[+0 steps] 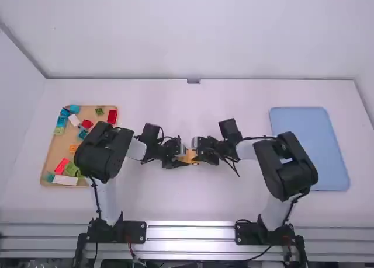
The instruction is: Assemble lego blocks to make yellow taxi
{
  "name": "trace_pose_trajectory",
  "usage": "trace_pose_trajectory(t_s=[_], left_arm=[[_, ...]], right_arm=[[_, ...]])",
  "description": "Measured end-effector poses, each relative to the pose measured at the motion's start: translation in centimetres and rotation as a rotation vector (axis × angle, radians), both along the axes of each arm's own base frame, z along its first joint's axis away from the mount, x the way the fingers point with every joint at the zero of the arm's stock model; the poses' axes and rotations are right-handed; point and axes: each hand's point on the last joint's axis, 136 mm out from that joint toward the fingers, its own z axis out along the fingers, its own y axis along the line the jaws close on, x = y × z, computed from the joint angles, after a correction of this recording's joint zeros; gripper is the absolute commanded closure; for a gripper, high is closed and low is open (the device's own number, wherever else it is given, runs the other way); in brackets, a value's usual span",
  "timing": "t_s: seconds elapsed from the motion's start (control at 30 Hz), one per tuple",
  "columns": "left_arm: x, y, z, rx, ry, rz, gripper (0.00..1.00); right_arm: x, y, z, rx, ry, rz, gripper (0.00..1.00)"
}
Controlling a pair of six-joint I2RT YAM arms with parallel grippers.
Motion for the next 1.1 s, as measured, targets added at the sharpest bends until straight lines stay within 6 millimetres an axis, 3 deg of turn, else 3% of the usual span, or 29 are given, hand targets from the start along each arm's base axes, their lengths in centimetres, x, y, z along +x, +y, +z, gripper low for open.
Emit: trace_pose_trajectory(t_s=[0.27, 0.37, 0.67, 0.9, 1.1], left_arm=[[0.0, 0.0, 0.0, 0.001, -0.001, -0.001, 0.57], [0.0, 0.0, 0.0, 0.001, -0.001, 0.0, 0.57], [0.0, 0.0, 0.0, 0.002, -0.002, 0.0, 0.57], [0.0, 0.0, 0.0, 0.002, -0.002, 0.001, 0.57], [0.1, 0.0, 0.0, 0.005, -0.004, 0.005, 0.58]], right_arm=[[-0.2, 0.1, 0.0, 0.001, 0.007, 0.003, 0.98], [0.0, -0.1, -0.1, -0.004, 0.026, -0.02, 0.8], [0.4, -0.4, -0.3, -0.016, 0.055, -0.061, 0.49], [0.7, -0.6, -0.2, -0.015, 0.057, -0.074, 0.51], [0.8, -0.4, 0.1, -0.01, 0.06, -0.069, 0.71]])
